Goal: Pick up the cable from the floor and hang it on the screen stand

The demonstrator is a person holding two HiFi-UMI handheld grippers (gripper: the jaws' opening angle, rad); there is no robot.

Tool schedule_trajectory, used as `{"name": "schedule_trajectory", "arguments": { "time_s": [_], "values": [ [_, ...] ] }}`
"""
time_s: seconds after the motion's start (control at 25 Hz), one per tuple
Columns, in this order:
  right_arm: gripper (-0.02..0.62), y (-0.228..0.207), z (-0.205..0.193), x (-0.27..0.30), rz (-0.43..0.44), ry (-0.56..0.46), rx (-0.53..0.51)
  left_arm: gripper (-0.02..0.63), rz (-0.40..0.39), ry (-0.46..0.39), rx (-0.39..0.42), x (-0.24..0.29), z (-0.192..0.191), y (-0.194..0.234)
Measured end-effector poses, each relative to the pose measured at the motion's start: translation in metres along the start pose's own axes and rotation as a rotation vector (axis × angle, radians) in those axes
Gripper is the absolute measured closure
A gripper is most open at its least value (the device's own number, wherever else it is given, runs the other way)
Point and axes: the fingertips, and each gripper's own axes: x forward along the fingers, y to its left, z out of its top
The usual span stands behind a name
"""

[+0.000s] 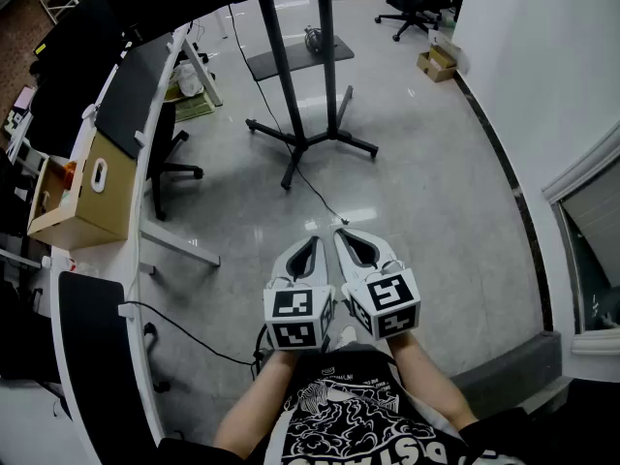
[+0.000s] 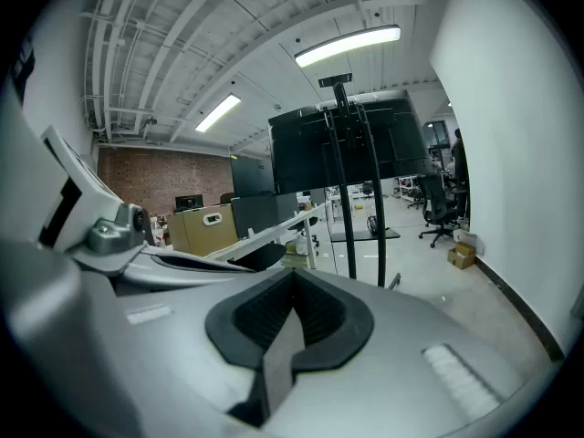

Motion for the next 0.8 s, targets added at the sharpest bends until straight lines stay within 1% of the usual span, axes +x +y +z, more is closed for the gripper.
{"name": "schedule_trajectory", "arguments": {
  "time_s": [0.12, 0.28, 0.52, 0.8],
  "values": [
    [0.591, -0.002, 0.009, -0.003, -0.017, -0.022, 0.002, 0.611, 0.003, 0.007, -0.006, -0.001, -0.003, -0.002],
    [0.591, -0.005, 0.003, -0.003, -0.025, -0.032, 0.008, 0.611, 0.007, 0.008, -0.012, 0.000, -0.007, -0.001],
    [0.591, -0.014, -0.011, 0.004, -0.027, 0.005, 0.016, 0.611, 0.008, 0.028, -0.033, 0.013, -0.015, 0.002],
    [0.591, -0.037, -0.026, 0.034, -0.042, 0.069, 0.018, 0.611, -0.013, 0.051, -0.063, 0.051, -0.018, 0.014]
  ]
}}
